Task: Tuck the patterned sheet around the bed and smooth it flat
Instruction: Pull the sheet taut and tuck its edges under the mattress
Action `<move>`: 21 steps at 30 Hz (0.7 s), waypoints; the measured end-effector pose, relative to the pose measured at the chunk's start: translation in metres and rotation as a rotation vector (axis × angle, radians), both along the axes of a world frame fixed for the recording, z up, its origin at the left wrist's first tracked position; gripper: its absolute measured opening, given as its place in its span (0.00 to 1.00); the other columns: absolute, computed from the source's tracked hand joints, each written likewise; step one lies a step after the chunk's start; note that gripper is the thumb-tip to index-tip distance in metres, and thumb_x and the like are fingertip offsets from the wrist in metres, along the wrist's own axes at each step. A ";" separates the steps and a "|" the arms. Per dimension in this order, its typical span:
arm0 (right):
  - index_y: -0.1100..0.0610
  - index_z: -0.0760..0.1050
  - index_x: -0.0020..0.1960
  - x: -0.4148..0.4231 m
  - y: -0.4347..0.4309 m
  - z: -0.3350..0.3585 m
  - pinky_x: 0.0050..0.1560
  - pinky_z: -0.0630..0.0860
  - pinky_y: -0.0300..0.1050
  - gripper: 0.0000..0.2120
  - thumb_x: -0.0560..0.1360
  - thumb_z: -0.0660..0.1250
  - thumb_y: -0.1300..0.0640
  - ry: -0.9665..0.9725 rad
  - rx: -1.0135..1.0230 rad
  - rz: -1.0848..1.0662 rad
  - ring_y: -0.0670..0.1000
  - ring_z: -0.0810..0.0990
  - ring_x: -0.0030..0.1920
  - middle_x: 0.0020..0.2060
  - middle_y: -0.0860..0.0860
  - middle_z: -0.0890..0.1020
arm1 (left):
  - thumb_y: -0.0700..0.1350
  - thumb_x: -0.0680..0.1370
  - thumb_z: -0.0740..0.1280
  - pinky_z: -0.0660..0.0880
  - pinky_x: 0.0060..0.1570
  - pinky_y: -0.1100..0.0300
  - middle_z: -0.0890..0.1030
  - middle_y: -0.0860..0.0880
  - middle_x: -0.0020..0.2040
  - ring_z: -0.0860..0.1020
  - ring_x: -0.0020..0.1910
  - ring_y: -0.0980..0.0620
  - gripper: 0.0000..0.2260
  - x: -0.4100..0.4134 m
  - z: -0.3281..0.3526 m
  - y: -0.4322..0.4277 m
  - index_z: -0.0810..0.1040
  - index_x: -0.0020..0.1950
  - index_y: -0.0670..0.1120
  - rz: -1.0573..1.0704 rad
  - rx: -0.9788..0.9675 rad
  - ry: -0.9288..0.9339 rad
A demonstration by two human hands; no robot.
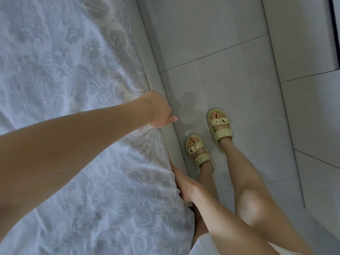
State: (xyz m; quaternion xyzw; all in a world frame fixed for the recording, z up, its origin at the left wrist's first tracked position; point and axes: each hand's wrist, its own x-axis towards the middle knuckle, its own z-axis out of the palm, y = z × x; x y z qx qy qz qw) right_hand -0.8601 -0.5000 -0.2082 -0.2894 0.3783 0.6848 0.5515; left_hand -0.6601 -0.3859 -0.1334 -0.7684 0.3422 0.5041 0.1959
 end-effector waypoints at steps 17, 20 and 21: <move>0.59 0.73 0.62 -0.099 -0.088 0.036 0.60 0.72 0.41 0.23 0.82 0.48 0.46 -0.318 -0.254 -0.213 0.48 0.78 0.57 0.56 0.52 0.80 | 0.54 0.83 0.43 0.69 0.55 0.55 0.79 0.48 0.43 0.76 0.50 0.47 0.26 -0.156 -0.007 -0.054 0.79 0.49 0.45 -0.049 -0.068 -0.006; 0.61 0.71 0.66 -0.107 -0.090 0.039 0.65 0.69 0.42 0.22 0.83 0.48 0.49 -0.377 -0.193 -0.211 0.48 0.76 0.61 0.62 0.54 0.77 | 0.51 0.84 0.45 0.67 0.50 0.56 0.71 0.48 0.34 0.76 0.48 0.47 0.21 -0.167 -0.007 -0.074 0.77 0.55 0.50 -0.066 0.051 -0.001; 0.60 0.71 0.67 -0.110 -0.089 0.040 0.66 0.69 0.42 0.22 0.83 0.48 0.49 -0.396 -0.164 -0.196 0.48 0.76 0.62 0.63 0.53 0.76 | 0.51 0.84 0.44 0.67 0.49 0.56 0.70 0.48 0.34 0.75 0.46 0.48 0.21 -0.170 -0.005 -0.078 0.77 0.54 0.50 -0.058 0.078 -0.015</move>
